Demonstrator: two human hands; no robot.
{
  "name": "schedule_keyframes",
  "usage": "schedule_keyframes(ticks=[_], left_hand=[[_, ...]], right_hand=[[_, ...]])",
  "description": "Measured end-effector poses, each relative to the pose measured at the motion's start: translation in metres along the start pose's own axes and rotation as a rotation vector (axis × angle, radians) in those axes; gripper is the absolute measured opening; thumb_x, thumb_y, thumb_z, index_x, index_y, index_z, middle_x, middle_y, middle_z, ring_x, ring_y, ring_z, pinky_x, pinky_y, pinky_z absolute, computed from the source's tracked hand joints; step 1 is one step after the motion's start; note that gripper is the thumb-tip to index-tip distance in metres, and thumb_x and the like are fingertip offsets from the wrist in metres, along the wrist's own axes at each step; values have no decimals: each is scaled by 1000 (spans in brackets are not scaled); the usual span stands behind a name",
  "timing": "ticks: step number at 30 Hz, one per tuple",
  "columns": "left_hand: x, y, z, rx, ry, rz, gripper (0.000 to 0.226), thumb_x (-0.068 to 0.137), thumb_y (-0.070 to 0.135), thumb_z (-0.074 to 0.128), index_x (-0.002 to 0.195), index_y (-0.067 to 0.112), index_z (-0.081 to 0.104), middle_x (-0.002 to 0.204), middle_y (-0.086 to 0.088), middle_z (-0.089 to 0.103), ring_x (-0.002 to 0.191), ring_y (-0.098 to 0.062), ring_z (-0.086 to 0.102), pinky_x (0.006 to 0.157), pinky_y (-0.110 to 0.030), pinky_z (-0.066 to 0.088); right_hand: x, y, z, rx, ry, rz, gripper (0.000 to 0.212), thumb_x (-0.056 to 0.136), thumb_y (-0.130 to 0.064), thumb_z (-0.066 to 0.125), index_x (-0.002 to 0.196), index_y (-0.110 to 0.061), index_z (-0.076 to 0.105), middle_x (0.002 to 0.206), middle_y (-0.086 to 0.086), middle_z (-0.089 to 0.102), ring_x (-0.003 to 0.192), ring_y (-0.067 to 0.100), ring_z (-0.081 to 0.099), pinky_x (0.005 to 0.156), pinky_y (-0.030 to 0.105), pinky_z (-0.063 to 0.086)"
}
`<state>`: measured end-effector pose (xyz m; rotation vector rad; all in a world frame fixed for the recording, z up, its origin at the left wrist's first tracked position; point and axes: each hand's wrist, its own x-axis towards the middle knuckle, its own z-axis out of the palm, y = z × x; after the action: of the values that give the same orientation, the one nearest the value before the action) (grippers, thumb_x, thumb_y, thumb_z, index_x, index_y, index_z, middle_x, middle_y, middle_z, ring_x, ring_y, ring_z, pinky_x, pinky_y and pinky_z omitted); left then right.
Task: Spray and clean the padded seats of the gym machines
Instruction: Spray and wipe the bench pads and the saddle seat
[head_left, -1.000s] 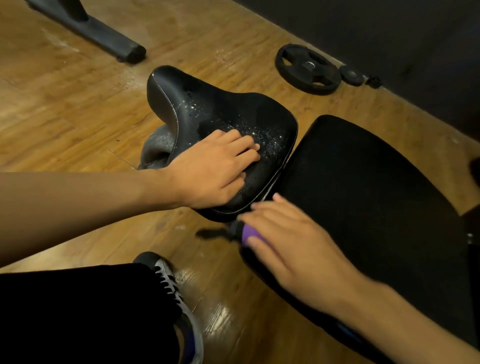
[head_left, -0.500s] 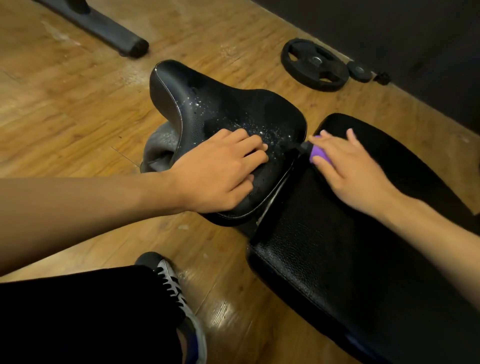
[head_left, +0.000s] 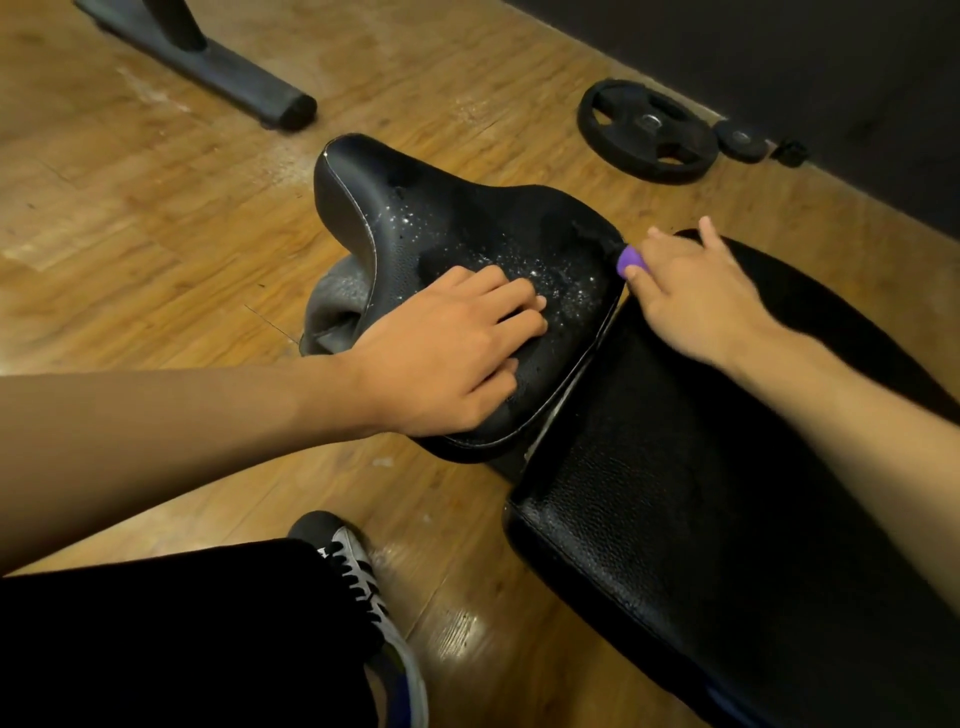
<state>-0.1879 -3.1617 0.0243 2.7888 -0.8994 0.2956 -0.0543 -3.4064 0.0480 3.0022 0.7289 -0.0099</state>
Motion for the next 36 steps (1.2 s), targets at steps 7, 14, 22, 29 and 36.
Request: schedule_keyframes(ticks=[7, 14, 22, 29, 36], left_hand=[[1, 6, -2, 40, -11, -15, 43, 93, 34, 41, 122, 9, 60, 124, -10, 57, 104, -32, 53, 87, -50, 44], [5, 9, -2, 54, -27, -46, 46, 93, 37, 40, 122, 10, 61, 126, -8, 58, 106, -30, 54, 87, -43, 42], [9, 16, -7, 96, -52, -45, 39, 93, 36, 42, 117, 10, 60, 126, -9, 56, 104, -32, 53, 84, -47, 43], [29, 27, -7, 121, -28, -31, 41, 97, 43, 42, 119, 13, 59, 128, -9, 54, 105, -30, 50, 88, -45, 40], [58, 37, -1, 28, -180, 193, 63, 105, 53, 29, 158, 20, 35, 166, -8, 25, 153, -25, 24, 119, -49, 28]], right_hand=[[-95, -51, 6, 118, 70, -108, 43, 106, -27, 37, 145, -11, 47, 147, 9, 52, 147, 19, 33, 122, 30, 8], [-166, -63, -1, 185, -4, -111, 55, 106, -35, 24, 158, -17, 25, 163, -4, 26, 152, 4, 11, 123, 24, -2], [-59, 12, 11, 164, 76, 55, 53, 107, -29, 30, 156, -14, 25, 165, 2, 24, 153, 13, 12, 124, 40, -2], [38, 49, -2, 236, 69, 230, 39, 105, -33, 35, 130, -9, 52, 118, 17, 64, 115, 34, 57, 112, 50, 33], [29, 60, -2, 280, 117, 221, 37, 105, -38, 35, 124, -13, 54, 102, 10, 61, 103, 31, 58, 100, 49, 41]])
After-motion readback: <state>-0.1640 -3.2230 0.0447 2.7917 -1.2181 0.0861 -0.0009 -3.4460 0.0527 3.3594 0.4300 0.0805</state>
